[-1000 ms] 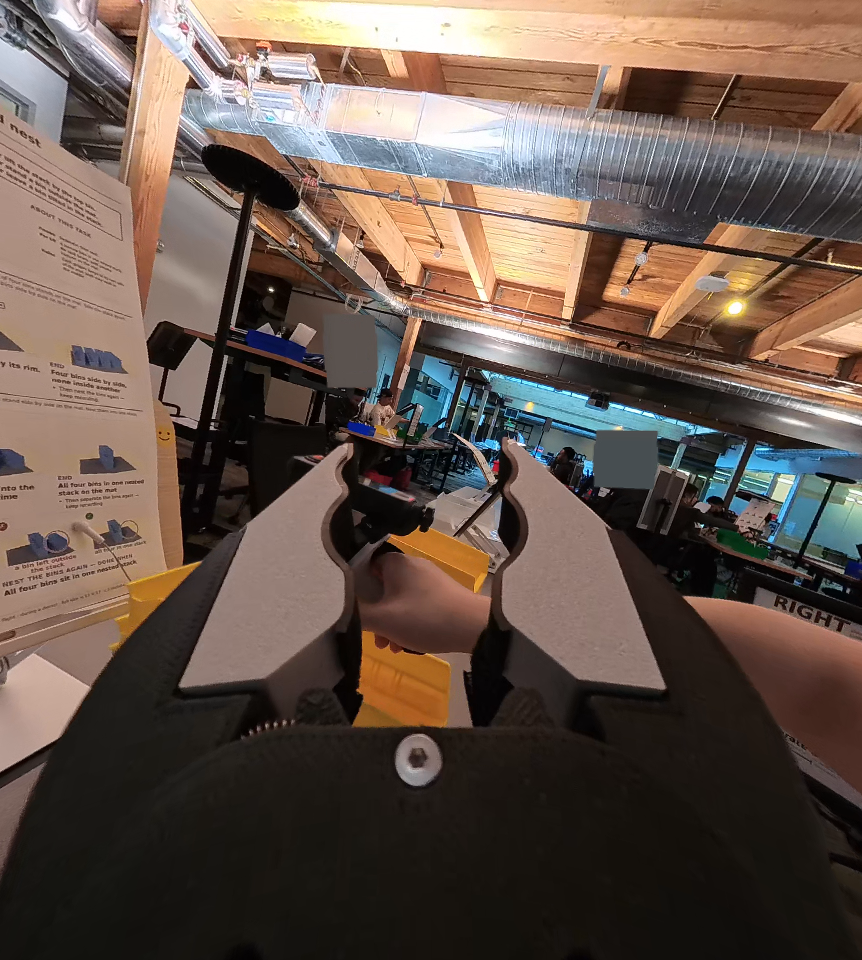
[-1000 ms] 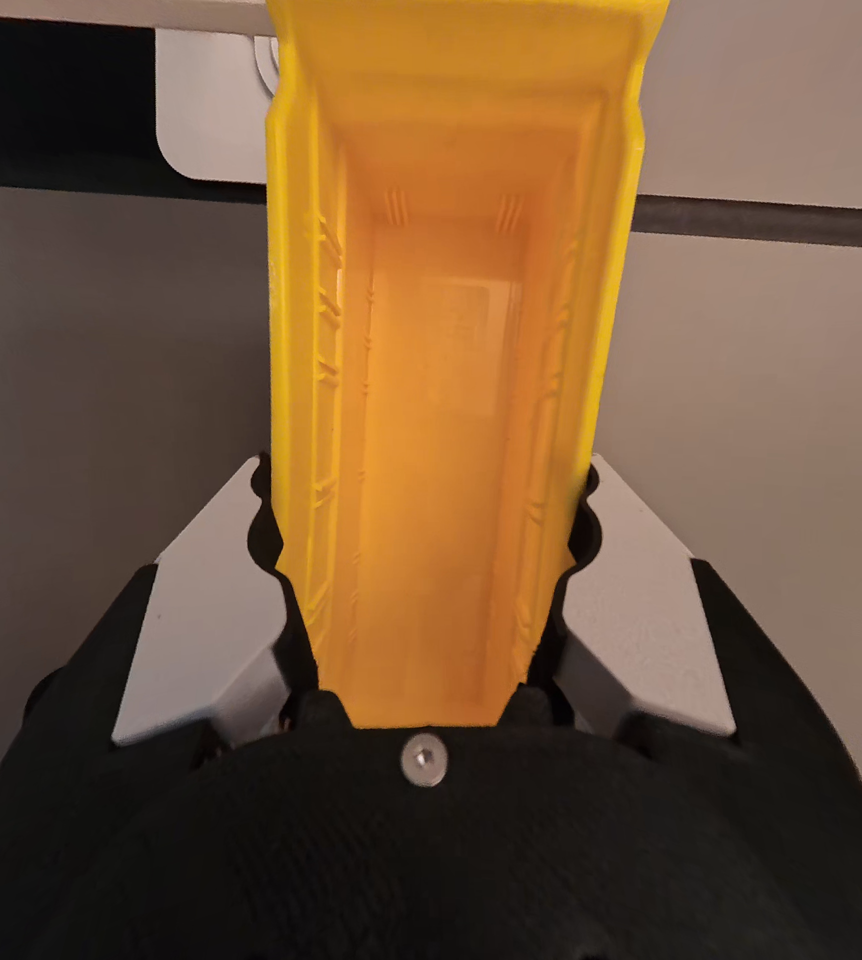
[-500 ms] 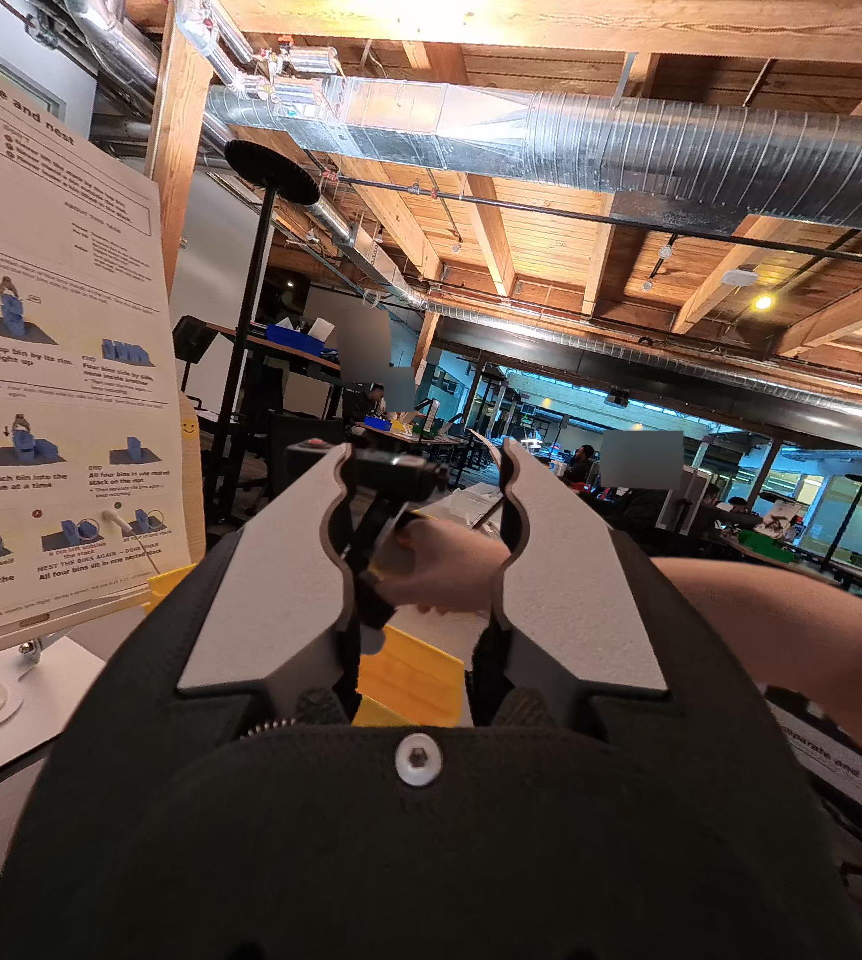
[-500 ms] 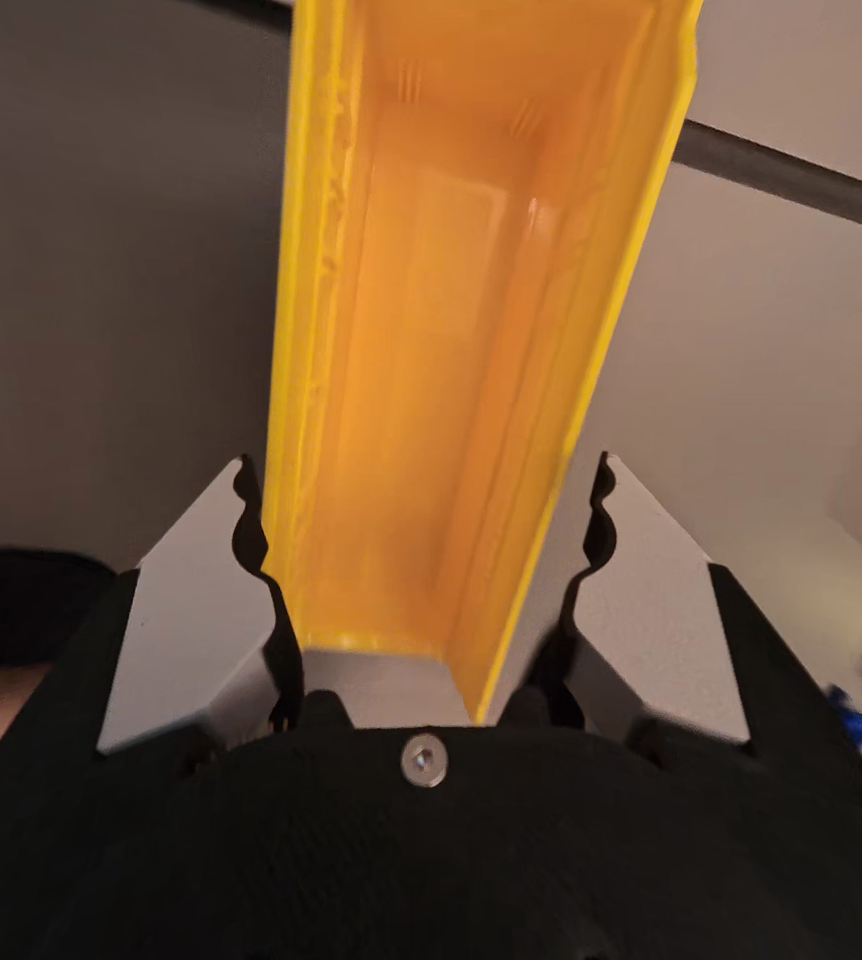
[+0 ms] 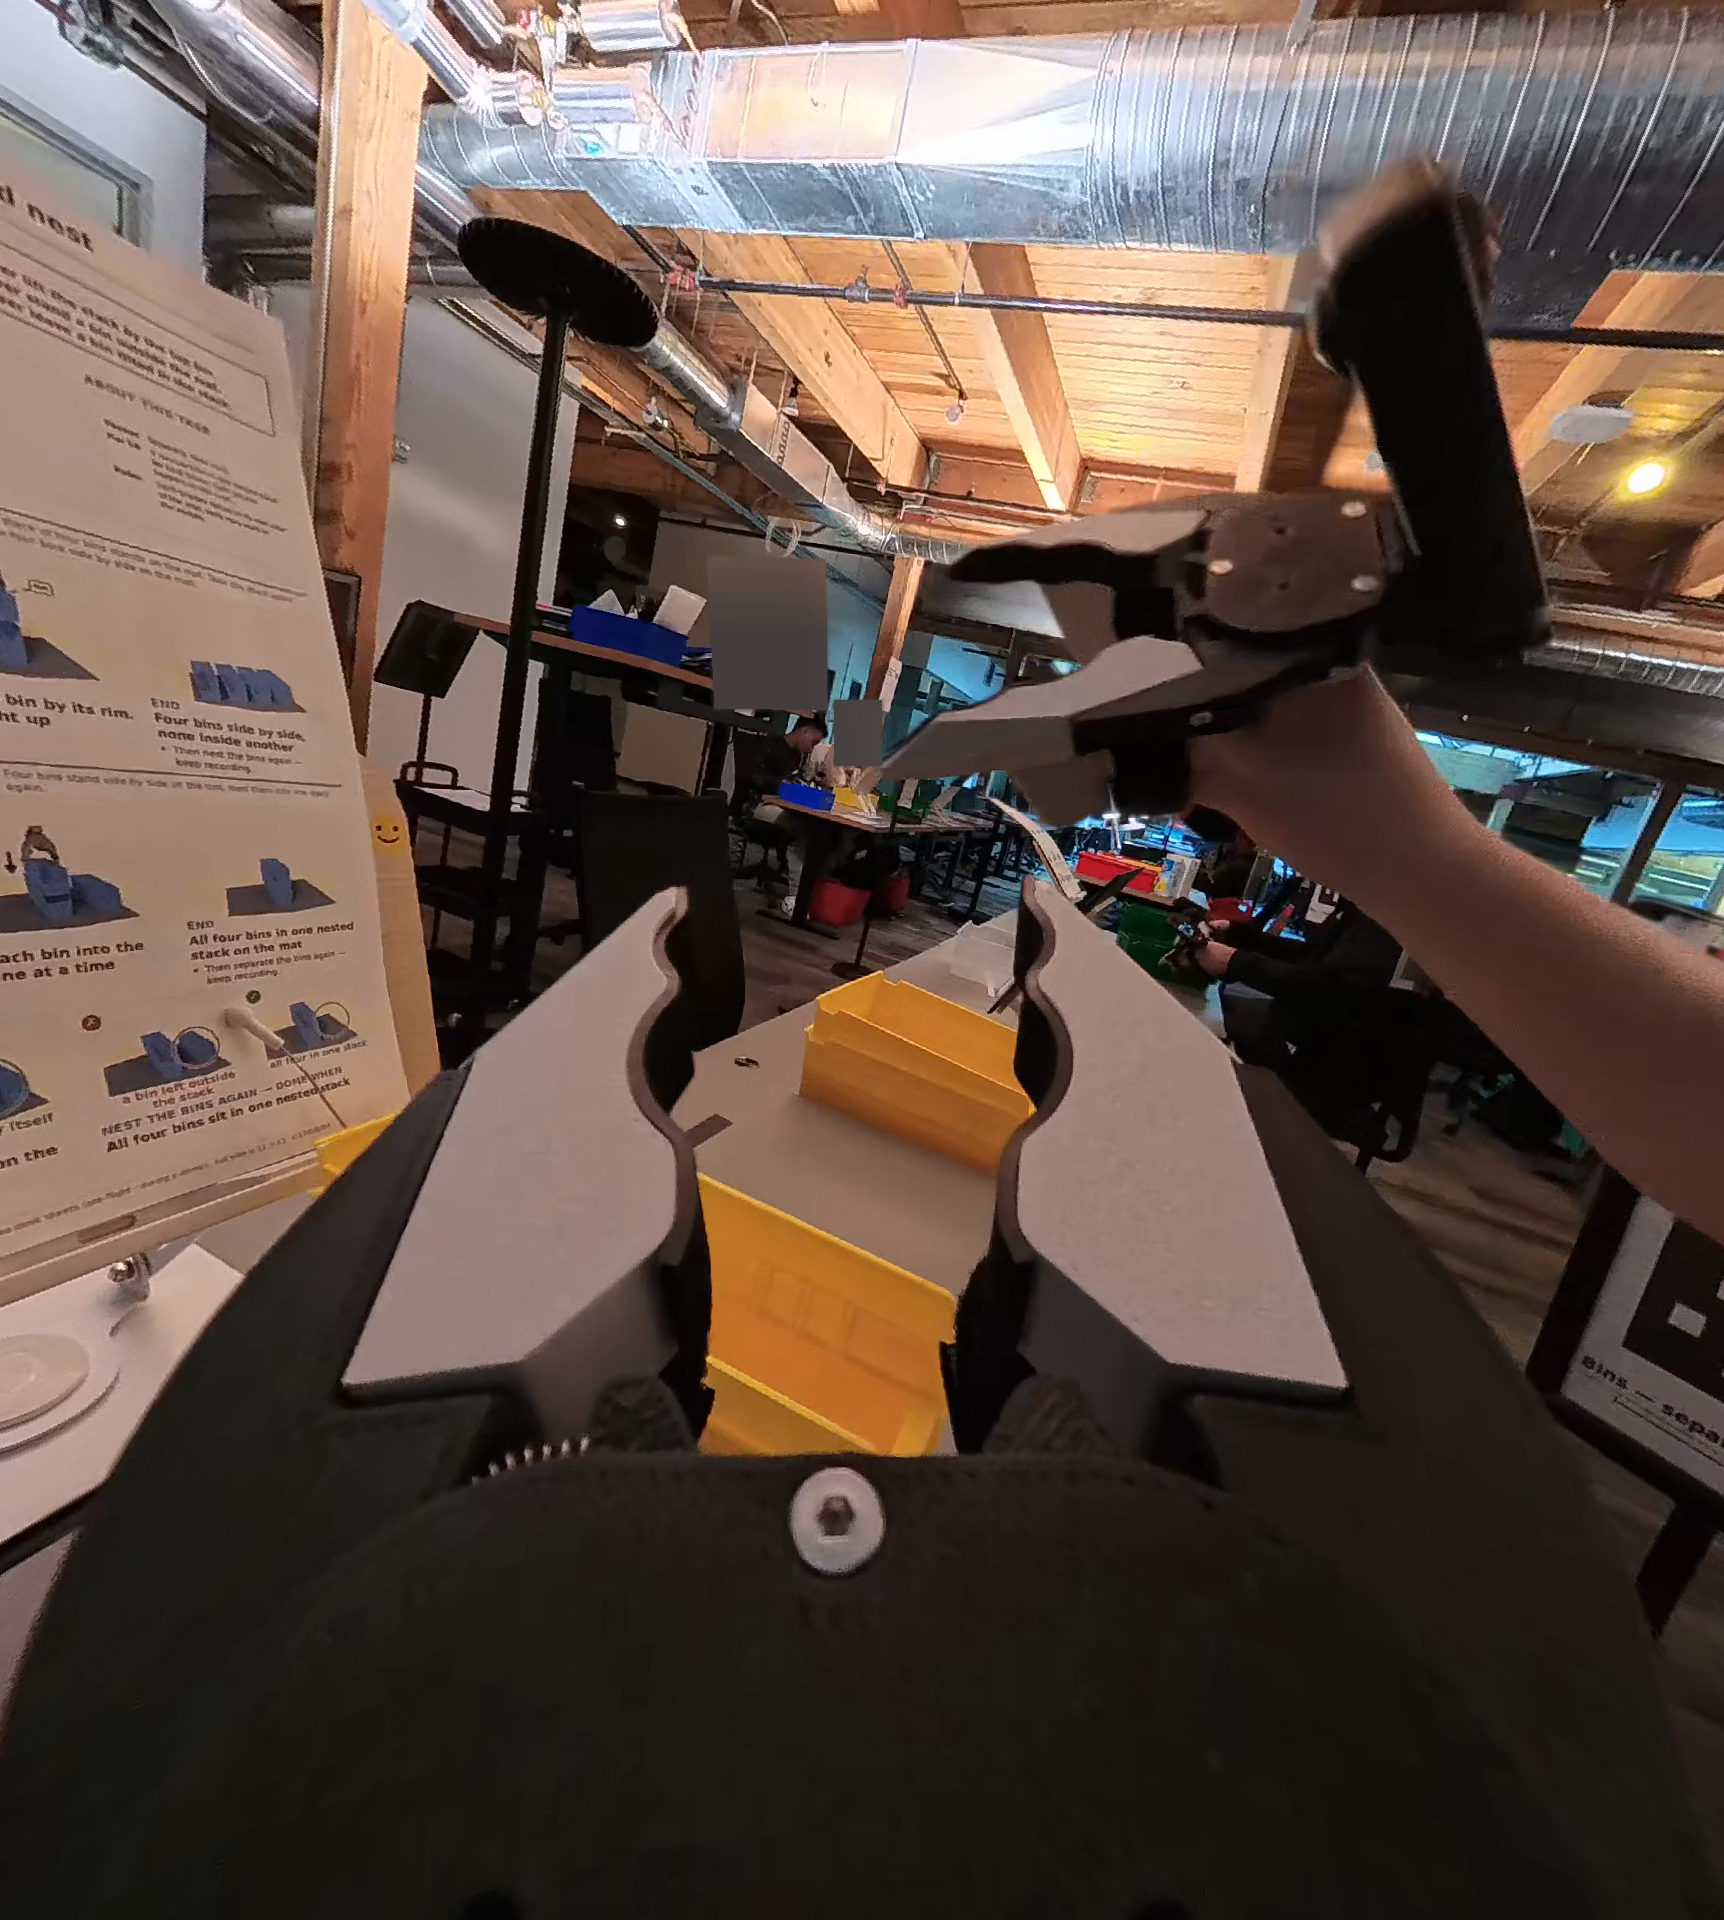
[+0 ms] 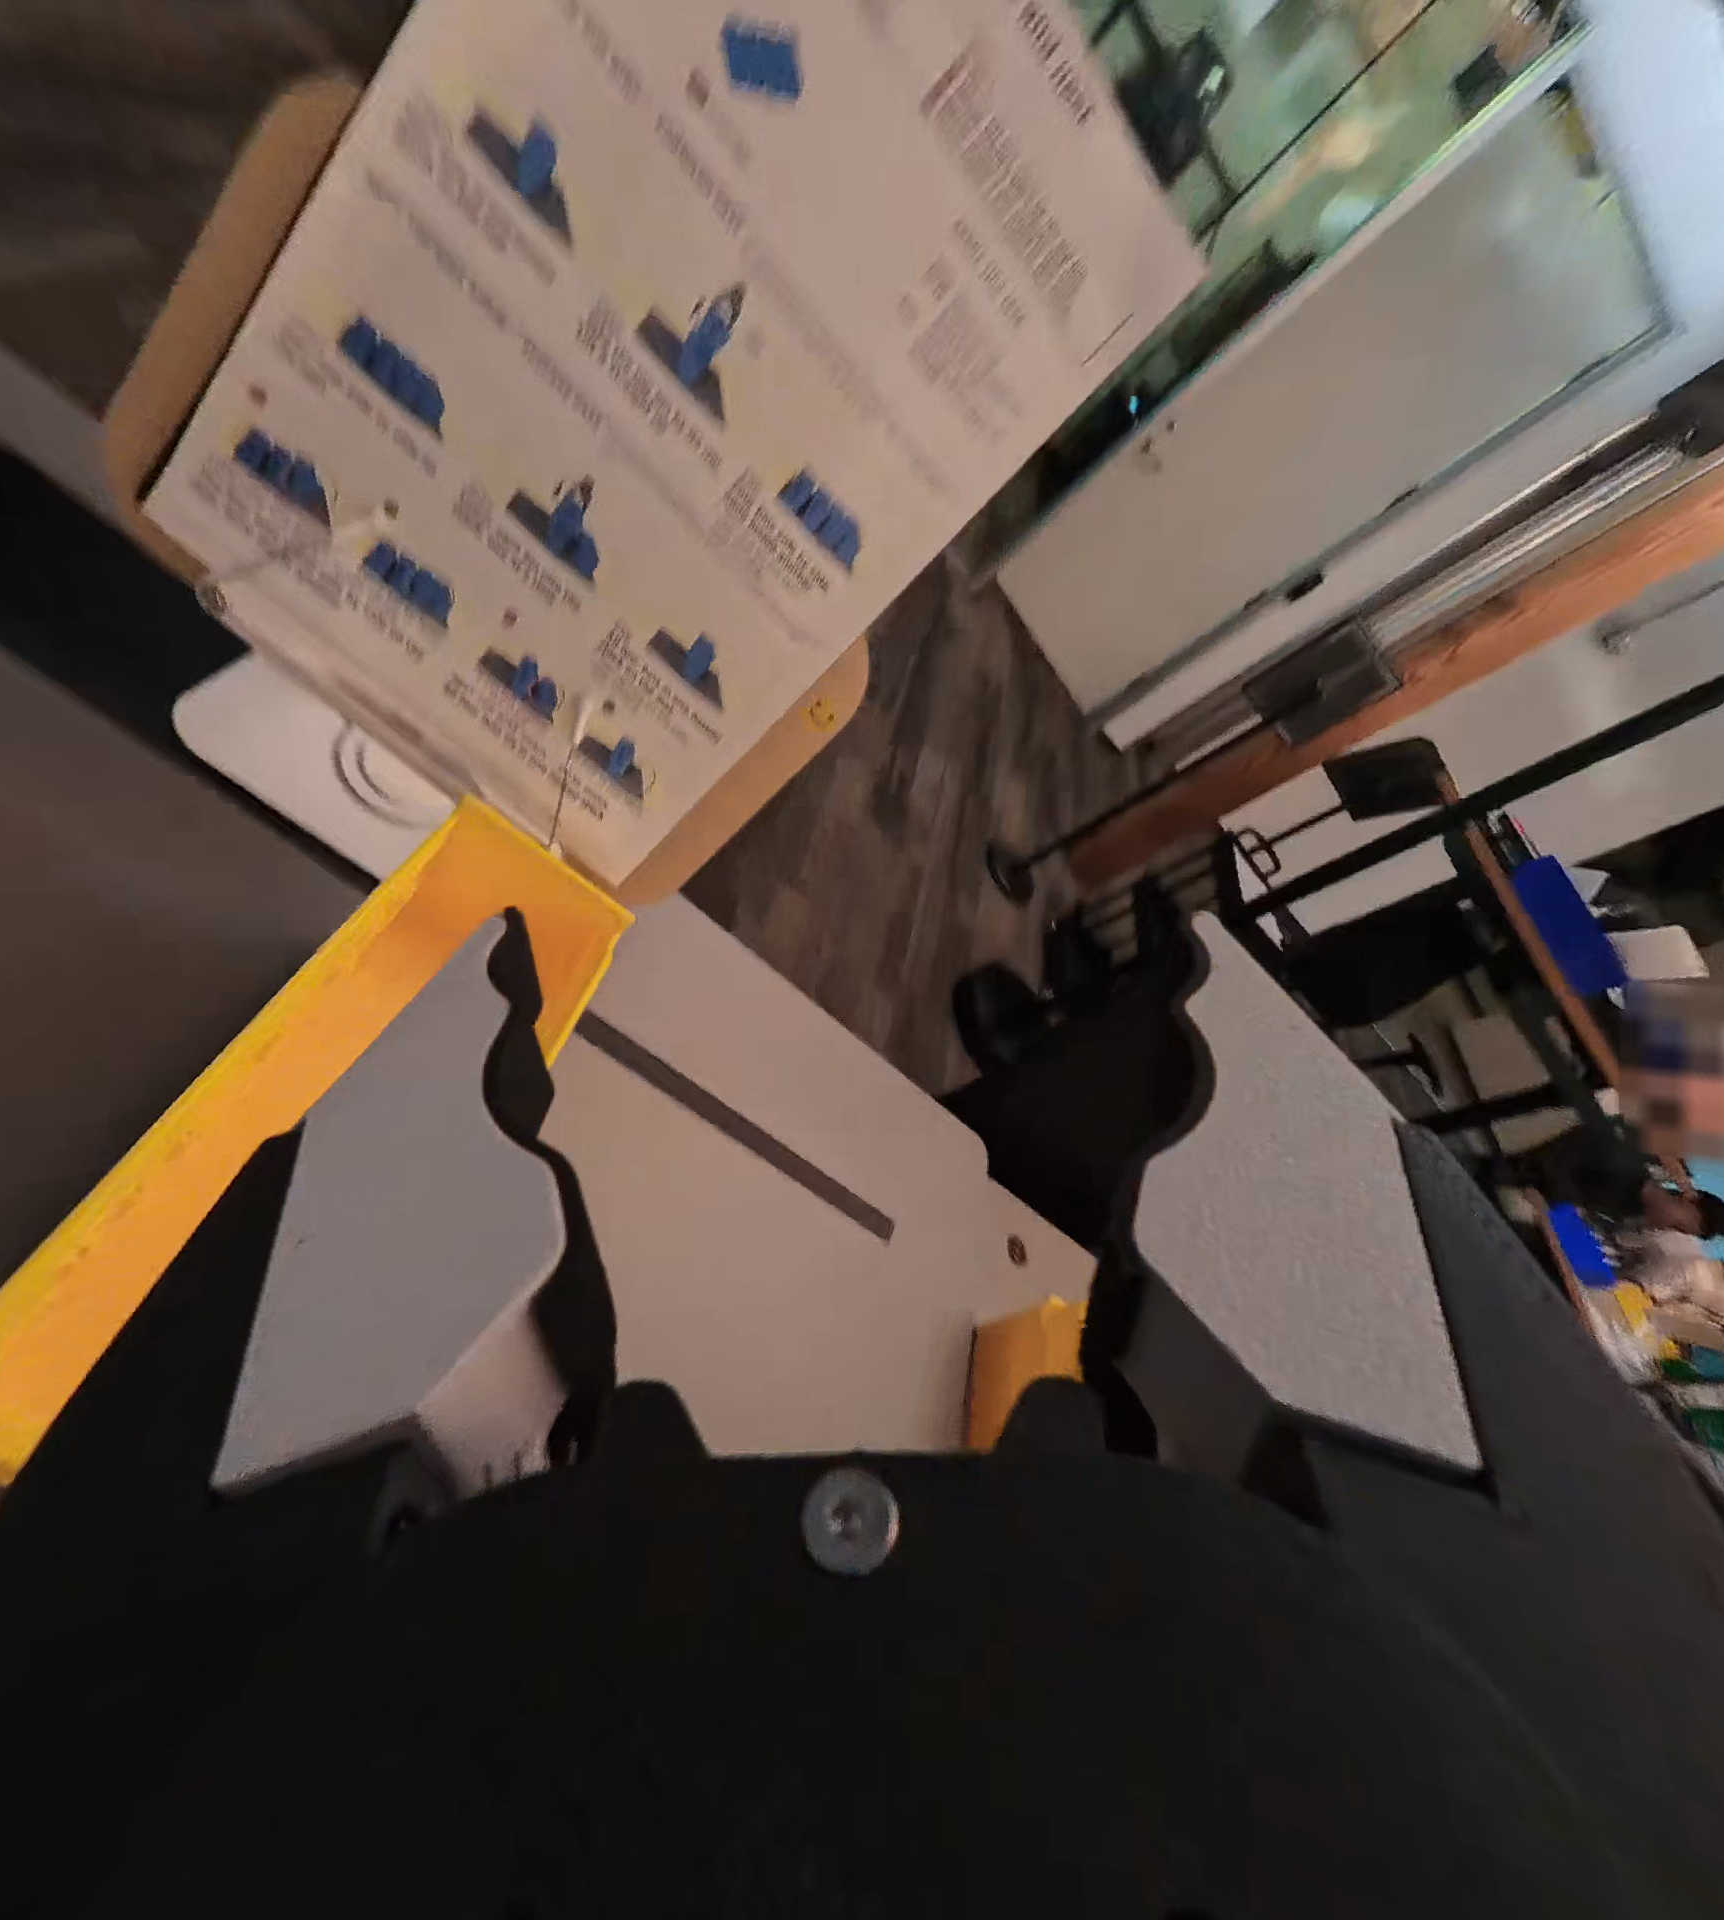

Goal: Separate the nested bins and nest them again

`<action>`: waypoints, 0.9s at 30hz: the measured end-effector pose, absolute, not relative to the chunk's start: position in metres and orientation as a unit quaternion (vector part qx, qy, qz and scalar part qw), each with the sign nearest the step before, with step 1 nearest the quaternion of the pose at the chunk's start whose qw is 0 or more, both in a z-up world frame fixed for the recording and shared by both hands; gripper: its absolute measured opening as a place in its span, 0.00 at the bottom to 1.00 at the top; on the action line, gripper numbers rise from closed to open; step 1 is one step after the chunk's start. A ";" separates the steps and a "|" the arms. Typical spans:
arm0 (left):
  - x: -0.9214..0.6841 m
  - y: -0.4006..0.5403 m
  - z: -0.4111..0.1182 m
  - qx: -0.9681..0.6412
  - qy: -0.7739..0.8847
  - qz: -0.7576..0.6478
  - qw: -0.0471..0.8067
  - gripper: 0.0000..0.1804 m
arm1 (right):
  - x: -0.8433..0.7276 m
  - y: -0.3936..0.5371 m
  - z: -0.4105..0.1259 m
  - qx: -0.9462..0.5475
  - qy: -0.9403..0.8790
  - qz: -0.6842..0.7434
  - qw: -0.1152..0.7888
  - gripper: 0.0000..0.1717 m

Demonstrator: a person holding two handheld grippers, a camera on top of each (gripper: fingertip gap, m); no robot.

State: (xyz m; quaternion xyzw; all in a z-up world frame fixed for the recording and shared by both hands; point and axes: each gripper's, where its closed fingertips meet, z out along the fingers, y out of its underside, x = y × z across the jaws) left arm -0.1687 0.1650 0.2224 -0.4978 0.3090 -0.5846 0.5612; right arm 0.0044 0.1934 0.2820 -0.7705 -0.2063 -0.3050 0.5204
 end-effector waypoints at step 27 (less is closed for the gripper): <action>-0.081 0.171 0.168 -0.578 0.387 -0.465 0.548 0.39 | 0.113 0.175 0.182 -0.653 -0.127 0.040 0.746 0.67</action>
